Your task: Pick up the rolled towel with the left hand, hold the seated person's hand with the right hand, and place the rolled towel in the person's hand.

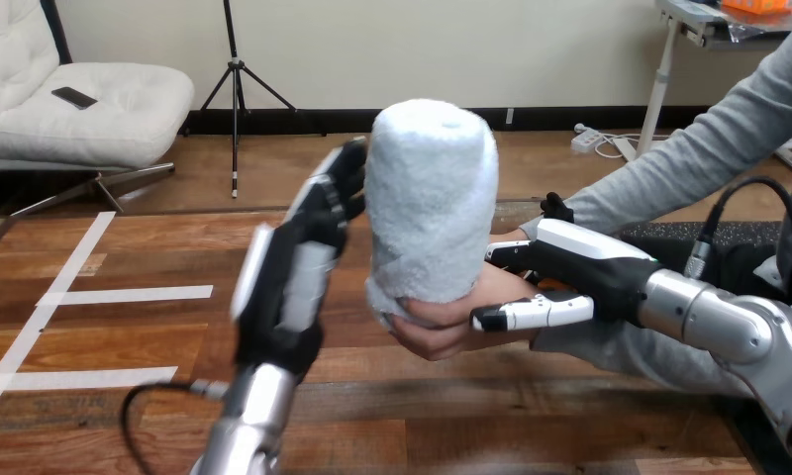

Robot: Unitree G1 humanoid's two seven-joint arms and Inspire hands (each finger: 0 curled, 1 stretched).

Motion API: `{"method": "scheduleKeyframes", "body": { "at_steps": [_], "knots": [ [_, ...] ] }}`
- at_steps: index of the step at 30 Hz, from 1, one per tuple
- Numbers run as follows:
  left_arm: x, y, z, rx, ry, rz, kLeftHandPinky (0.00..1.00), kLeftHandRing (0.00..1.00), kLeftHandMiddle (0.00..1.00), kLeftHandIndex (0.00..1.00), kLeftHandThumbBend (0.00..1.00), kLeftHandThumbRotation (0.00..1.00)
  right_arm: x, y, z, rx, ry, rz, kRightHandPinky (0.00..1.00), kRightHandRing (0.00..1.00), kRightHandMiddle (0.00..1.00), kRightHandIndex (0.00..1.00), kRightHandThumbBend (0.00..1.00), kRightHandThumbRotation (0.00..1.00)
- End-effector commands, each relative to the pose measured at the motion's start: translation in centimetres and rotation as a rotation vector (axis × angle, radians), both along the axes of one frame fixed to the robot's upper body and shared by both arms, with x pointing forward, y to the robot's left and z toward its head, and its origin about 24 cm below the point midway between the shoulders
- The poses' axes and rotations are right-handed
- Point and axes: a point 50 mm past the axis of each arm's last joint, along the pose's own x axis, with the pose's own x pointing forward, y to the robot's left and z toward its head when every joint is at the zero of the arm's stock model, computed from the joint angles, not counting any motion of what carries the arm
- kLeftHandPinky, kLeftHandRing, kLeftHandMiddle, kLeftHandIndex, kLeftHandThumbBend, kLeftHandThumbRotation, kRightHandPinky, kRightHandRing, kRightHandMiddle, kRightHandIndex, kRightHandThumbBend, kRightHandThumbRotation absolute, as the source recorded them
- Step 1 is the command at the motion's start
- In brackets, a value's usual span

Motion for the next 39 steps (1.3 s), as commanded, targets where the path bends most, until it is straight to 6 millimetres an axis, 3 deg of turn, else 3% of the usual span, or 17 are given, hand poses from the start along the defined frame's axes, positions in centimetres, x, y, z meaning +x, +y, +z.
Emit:
{"method": "scheduleKeyframes", "body": {
  "at_steps": [1, 28, 39],
  "knots": [
    [-0.6, -0.2, 1.9, -0.044, -0.073, 0.005, 0.90, 0.89, 0.90, 0.87, 1.00, 1.00, 0.1, -1.2, 2.4, 0.049, -0.110, -0.044, 0.69, 0.81, 0.84, 0.85, 1.00, 0.99],
    [-5.4, 3.3, 1.9, 0.005, -0.039, 0.016, 0.89, 0.91, 0.91, 0.89, 0.91, 1.00, -4.8, -3.5, 1.8, 0.275, -0.158, -0.203, 0.74, 0.85, 0.88, 0.90, 1.00, 1.00],
    [-6.6, 3.9, 1.7, -0.015, -0.017, 0.012, 0.91, 0.93, 0.93, 0.90, 0.89, 1.00, -7.1, -4.0, 2.0, 0.386, -0.180, -0.266, 0.83, 0.90, 0.91, 0.93, 1.00, 1.00]
  ]
}}
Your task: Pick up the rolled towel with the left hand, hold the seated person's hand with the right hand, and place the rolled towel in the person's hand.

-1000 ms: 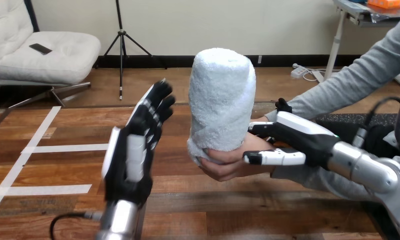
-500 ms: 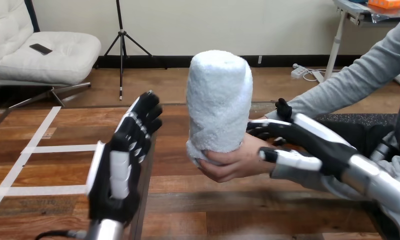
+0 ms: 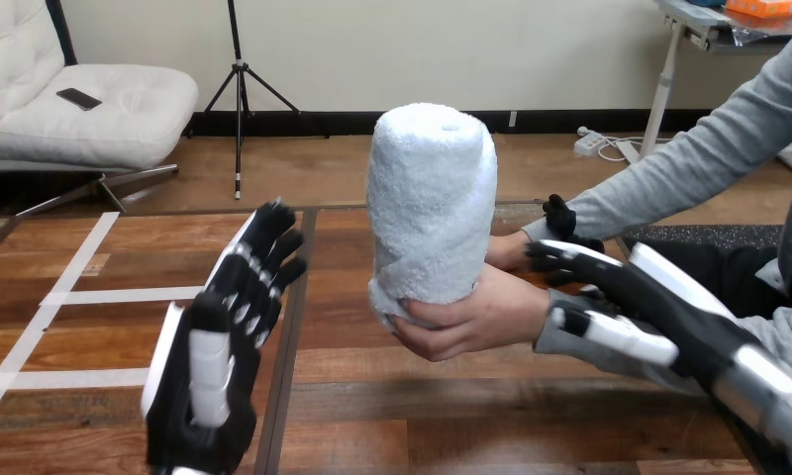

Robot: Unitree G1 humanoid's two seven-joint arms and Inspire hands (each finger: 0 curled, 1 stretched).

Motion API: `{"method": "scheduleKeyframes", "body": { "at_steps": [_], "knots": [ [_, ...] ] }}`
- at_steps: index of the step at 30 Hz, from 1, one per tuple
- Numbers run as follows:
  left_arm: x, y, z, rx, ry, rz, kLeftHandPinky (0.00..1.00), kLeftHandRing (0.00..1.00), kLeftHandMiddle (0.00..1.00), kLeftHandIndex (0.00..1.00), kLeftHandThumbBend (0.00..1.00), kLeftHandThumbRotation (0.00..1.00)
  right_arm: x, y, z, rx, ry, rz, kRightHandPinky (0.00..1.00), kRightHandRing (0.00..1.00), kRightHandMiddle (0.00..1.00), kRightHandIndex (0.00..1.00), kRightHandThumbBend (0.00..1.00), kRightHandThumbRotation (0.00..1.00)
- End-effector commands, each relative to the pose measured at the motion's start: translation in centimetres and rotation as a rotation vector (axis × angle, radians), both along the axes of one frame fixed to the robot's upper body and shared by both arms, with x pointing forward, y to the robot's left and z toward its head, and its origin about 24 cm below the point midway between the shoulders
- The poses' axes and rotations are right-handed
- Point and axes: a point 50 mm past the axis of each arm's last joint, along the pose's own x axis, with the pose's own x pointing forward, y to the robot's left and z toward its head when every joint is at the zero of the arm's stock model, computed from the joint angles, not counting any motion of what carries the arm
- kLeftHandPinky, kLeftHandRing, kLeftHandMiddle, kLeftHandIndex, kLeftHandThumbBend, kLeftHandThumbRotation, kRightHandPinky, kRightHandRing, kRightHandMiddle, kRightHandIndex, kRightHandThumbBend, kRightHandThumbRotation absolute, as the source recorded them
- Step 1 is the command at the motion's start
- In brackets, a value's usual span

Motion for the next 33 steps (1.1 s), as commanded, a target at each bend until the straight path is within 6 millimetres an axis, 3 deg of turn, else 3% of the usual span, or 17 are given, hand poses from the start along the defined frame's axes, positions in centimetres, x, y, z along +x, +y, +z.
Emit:
{"method": "scheduleKeyframes", "body": {
  "at_steps": [1, 13, 19, 33],
  "knots": [
    [0.1, 0.1, 1.6, -0.013, -0.074, -0.022, 0.91, 0.94, 0.93, 0.90, 0.88, 1.00, -0.4, -0.1, 2.9, 0.104, -0.161, -0.047, 0.83, 0.90, 0.91, 0.93, 1.00, 1.00],
    [0.1, 0.2, 1.4, -0.017, -0.064, -0.014, 0.91, 0.94, 0.94, 0.90, 0.86, 1.00, -2.3, 0.1, 3.1, 0.304, -0.207, -0.137, 0.89, 0.92, 0.92, 0.94, 0.89, 1.00],
    [0.2, 0.1, 1.5, -0.014, -0.065, -0.013, 0.91, 0.93, 0.93, 0.90, 0.85, 1.00, -3.0, 0.5, 3.3, 0.437, -0.209, -0.140, 0.97, 0.97, 0.96, 0.97, 0.84, 1.00],
    [0.3, -0.3, 1.7, -0.034, -0.075, -0.020, 0.90, 0.92, 0.92, 0.90, 0.85, 1.00, -5.1, 2.4, 4.4, 0.662, -0.286, -0.147, 1.00, 0.98, 0.97, 0.98, 0.99, 1.00]
  ]
}}
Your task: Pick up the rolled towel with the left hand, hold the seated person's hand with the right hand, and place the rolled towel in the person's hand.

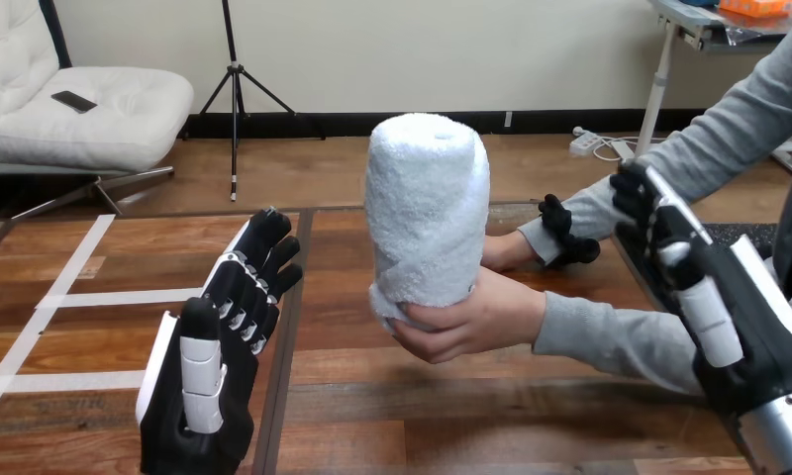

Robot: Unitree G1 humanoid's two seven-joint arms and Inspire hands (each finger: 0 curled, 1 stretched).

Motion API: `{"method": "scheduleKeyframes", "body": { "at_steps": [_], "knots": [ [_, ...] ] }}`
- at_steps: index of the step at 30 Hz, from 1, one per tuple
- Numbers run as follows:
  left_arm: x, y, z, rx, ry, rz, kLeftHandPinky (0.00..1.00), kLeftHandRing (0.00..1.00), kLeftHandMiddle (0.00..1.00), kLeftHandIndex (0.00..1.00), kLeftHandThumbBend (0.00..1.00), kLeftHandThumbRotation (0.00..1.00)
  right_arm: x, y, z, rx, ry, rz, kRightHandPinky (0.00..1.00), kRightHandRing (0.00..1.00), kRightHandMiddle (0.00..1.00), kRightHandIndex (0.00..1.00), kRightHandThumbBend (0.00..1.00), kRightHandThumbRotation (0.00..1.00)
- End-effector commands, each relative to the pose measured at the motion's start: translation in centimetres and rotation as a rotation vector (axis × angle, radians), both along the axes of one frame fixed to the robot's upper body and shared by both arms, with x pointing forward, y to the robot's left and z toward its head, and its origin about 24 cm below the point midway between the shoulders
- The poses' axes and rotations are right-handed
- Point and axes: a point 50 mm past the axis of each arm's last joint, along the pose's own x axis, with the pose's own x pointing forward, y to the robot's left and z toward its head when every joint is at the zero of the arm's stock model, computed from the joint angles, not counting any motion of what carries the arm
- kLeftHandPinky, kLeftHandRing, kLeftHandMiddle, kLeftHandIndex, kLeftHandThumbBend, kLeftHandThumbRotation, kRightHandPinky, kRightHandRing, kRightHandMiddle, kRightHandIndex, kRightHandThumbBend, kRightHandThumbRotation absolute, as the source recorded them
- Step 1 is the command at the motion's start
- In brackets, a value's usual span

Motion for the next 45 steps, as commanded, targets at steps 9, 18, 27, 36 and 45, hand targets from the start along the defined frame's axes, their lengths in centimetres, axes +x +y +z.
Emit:
{"method": "scheduleKeyframes", "body": {
  "at_steps": [9, 18, 27, 36, 45],
  "knots": [
    [0.5, -0.7, 1.9, -0.016, -0.101, -0.034, 0.90, 0.92, 0.92, 0.90, 0.86, 1.00, -2.0, 2.4, 2.1, 0.203, -0.144, 0.023, 1.00, 0.95, 0.93, 0.95, 1.00, 1.00],
    [0.1, -0.8, 2.4, 0.057, -0.139, -0.049, 0.89, 0.92, 0.92, 0.91, 0.95, 1.00, -3.1, 4.6, 1.5, 0.294, -0.157, 0.085, 1.00, 0.95, 0.93, 0.95, 1.00, 1.00],
    [-0.2, -1.1, 2.9, 0.080, -0.162, -0.039, 0.88, 0.91, 0.92, 0.90, 0.97, 1.00, -3.5, 6.7, 0.2, 0.337, -0.136, 0.140, 1.00, 0.99, 0.96, 0.97, 1.00, 1.00],
    [-0.5, -1.2, 3.2, 0.054, -0.188, -0.024, 0.87, 0.90, 0.90, 0.88, 0.94, 1.00, -3.9, 8.4, -0.9, 0.359, -0.084, 0.205, 1.00, 1.00, 0.99, 0.99, 1.00, 1.00],
    [-0.9, -1.1, 3.6, -0.012, -0.232, -0.052, 0.85, 0.90, 0.88, 0.86, 0.98, 1.00, -4.3, 9.1, -0.9, 0.365, -0.062, 0.253, 1.00, 1.00, 1.00, 1.00, 1.00, 1.00]
  ]
}}
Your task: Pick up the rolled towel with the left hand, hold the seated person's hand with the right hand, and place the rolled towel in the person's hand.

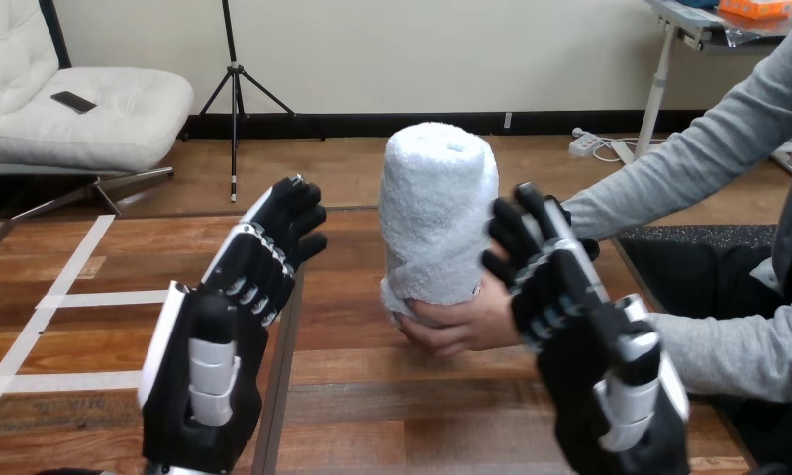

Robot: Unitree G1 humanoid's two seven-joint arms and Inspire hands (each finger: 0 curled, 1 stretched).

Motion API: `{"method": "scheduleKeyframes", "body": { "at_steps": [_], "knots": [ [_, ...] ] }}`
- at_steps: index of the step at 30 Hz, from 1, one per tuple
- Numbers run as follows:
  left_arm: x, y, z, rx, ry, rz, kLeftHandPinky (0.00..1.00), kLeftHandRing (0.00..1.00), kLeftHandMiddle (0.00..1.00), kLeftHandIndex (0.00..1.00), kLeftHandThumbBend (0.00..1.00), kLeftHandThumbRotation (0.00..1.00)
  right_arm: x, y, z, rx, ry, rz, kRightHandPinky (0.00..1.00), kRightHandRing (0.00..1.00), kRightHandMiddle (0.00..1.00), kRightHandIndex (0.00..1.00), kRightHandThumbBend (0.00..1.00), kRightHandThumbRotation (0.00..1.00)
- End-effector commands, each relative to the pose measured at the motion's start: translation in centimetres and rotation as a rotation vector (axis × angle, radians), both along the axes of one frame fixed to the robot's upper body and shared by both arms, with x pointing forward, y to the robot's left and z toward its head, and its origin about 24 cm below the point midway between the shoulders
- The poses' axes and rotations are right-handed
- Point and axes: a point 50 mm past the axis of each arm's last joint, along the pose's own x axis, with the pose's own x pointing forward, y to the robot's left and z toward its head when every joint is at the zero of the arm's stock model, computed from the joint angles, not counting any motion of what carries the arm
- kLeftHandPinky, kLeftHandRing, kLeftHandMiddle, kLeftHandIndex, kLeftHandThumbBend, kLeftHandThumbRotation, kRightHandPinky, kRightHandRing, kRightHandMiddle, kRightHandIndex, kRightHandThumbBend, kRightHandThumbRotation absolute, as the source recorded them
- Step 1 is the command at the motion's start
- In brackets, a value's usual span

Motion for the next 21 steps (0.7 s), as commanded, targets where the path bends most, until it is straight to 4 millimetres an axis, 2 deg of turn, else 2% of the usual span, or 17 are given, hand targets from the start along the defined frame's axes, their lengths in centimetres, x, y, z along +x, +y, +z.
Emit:
{"method": "scheduleKeyframes", "body": {
  "at_steps": [1, 13, 21],
  "knots": [
    [-0.9, -0.1, 1.1, -0.053, -0.079, -0.019, 0.85, 0.89, 0.88, 0.86, 0.98, 1.00, 0.2, 0.3, 0.8, 0.007, -0.039, 0.022, 1.00, 1.00, 1.00, 1.00, 1.00, 1.00],
    [-1.6, 0.9, 1.1, -0.046, -0.104, -0.032, 0.78, 0.88, 0.87, 0.83, 1.00, 1.00, -0.5, 1.0, 1.3, 0.005, -0.052, 0.060, 1.00, 1.00, 1.00, 1.00, 1.00, 1.00],
    [-2.2, 1.3, 1.0, -0.035, -0.096, -0.014, 0.77, 0.88, 0.87, 0.84, 0.94, 1.00, -0.6, 1.1, 1.3, 0.001, -0.054, 0.060, 1.00, 1.00, 1.00, 1.00, 1.00, 1.00]
  ]
}}
